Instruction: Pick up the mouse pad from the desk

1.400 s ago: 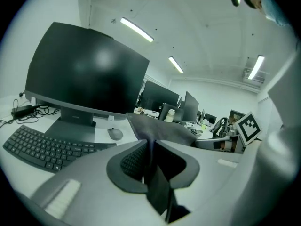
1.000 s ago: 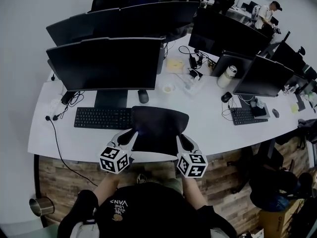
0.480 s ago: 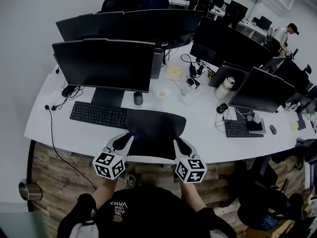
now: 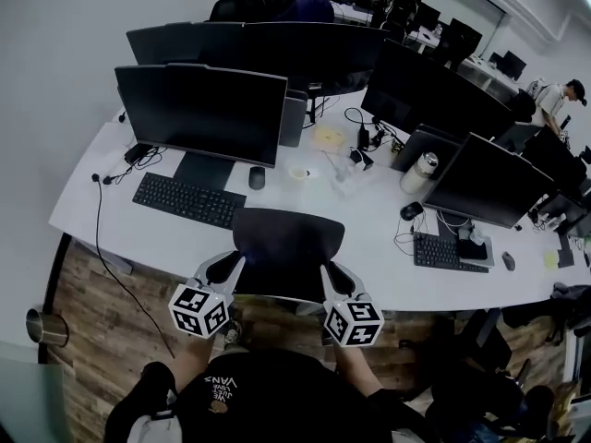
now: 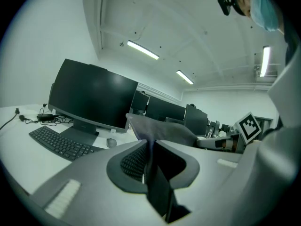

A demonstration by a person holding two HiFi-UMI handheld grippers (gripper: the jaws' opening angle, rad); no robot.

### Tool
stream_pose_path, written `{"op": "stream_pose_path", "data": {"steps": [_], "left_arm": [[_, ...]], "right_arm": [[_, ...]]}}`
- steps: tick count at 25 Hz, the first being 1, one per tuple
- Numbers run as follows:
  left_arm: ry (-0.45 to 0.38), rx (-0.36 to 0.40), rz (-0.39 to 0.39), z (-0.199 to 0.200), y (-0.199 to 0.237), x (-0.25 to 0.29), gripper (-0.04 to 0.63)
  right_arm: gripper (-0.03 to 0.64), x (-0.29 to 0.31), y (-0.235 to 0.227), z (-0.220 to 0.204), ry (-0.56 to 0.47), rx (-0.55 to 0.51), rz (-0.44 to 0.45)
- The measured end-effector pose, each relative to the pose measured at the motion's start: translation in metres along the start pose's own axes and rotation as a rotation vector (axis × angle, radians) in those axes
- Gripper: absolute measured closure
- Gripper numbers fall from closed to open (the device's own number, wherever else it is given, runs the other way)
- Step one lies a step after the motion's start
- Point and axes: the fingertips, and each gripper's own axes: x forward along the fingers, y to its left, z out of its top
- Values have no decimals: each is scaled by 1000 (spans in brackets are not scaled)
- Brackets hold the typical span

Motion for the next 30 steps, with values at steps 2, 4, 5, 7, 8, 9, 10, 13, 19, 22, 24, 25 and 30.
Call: {"op": "stream_pose_path", "data": {"steps": [2, 4, 5, 7, 8, 9, 10, 13, 19, 22, 24, 25, 30], "left_arm": [[-3, 2, 13, -3, -6, -3, 543], [-5, 0, 24, -6, -11, -6, 543], [-5, -1, 29, -8, -14, -7, 543], [-6, -7, 38, -12, -19, -10, 543], [-7, -10, 42, -13, -21, -12, 543], [-7, -12, 46, -14, -23, -13, 543], [-8, -14, 49, -15, -25, -13, 543], [-9, -15, 56, -17, -28, -16, 543], [-12, -19, 57, -22, -33, -16, 543], [-13, -19, 50, -21, -33, -15, 543], [-12, -19, 46, -21, -32, -14, 543], [-12, -19, 45, -21, -32, -13, 543], [-12, -23, 41, -20, -25, -10, 543]], "right_arm": [[549, -4, -2, -3, 5, -4, 14], [551, -8, -4, -6, 10, -7, 26], [551, -10, -5, -7, 13, -10, 31], [554, -14, -7, -9, 18, -18, 37], [555, -16, -8, -10, 20, -21, 41], [555, -17, -8, -10, 22, -23, 44], [555, -18, -9, -11, 24, -24, 46], [557, -22, -10, -13, 28, -27, 48], [557, -27, -13, -18, 27, -25, 43], [557, -27, -14, -17, 25, -23, 34], [557, -26, -14, -17, 24, -21, 30], [557, -26, -14, -17, 24, -20, 28], [557, -20, -12, -17, 26, -19, 20]]}}
